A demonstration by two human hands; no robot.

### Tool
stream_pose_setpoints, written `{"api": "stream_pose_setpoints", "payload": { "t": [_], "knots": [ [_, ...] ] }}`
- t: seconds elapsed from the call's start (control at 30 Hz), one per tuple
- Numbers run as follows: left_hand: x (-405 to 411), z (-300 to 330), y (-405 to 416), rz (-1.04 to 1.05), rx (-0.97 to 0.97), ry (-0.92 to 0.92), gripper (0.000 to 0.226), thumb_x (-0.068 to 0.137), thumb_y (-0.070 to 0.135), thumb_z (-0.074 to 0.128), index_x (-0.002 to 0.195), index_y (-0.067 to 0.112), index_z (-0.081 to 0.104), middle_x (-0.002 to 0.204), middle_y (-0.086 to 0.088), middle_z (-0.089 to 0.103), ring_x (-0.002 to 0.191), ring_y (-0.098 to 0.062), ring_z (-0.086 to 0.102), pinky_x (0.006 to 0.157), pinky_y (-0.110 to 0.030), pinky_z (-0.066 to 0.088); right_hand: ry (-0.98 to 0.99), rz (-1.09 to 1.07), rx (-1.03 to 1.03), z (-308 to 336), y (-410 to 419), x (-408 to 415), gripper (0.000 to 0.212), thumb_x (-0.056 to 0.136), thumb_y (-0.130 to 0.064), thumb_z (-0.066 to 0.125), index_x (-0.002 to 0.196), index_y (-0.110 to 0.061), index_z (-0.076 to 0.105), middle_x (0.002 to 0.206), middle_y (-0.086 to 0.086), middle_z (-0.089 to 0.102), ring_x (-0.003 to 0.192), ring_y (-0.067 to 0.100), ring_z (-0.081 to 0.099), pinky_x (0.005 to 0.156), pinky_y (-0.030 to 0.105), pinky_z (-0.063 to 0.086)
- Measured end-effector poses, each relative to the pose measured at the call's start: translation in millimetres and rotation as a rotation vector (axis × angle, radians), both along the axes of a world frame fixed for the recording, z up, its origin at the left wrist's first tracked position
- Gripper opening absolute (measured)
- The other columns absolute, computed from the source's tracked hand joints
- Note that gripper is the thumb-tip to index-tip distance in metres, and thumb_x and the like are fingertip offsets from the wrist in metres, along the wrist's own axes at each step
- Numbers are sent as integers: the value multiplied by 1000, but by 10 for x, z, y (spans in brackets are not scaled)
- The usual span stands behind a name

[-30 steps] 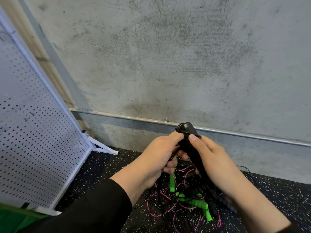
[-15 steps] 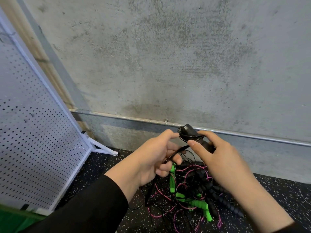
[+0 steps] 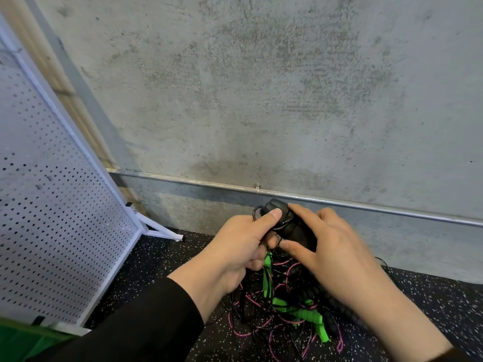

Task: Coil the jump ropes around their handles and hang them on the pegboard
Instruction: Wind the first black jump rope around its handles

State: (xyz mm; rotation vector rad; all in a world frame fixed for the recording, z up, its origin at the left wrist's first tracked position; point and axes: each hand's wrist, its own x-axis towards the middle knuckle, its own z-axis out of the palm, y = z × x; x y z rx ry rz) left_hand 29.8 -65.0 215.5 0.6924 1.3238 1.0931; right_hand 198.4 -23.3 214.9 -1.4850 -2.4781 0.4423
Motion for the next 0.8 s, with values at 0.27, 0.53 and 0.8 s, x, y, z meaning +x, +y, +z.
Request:
{"api": "stream_pose_setpoints", "payload": {
  "t": [0.27,0.53,0.8],
  "knots": [
    [-15,72,-8,-100,123,-1,24,99,35,62,86,16,59,66,-2,52,45,-8,23,40,-18,20,599,-183,-440,220,90,135,51,80,-69,53,96,-26,77,70,-12,73,61,5,65,52,10,44],
    [-47,82,-26,-192,151,12,20,99,36,61,92,16,62,65,-1,50,45,-7,25,42,-17,24,798,-132,-818,192,30,132,54,68,-63,71,97,-17,74,94,28,73,78,43,72,75,57,58],
    [-96,85,13,-188,74,56,31,96,45,63,90,15,61,67,-4,56,41,-7,27,40,-20,19,776,-166,-545,201,89,112,44,73,-54,74,88,-13,74,69,-2,71,57,7,60,59,20,47]
  ]
}}
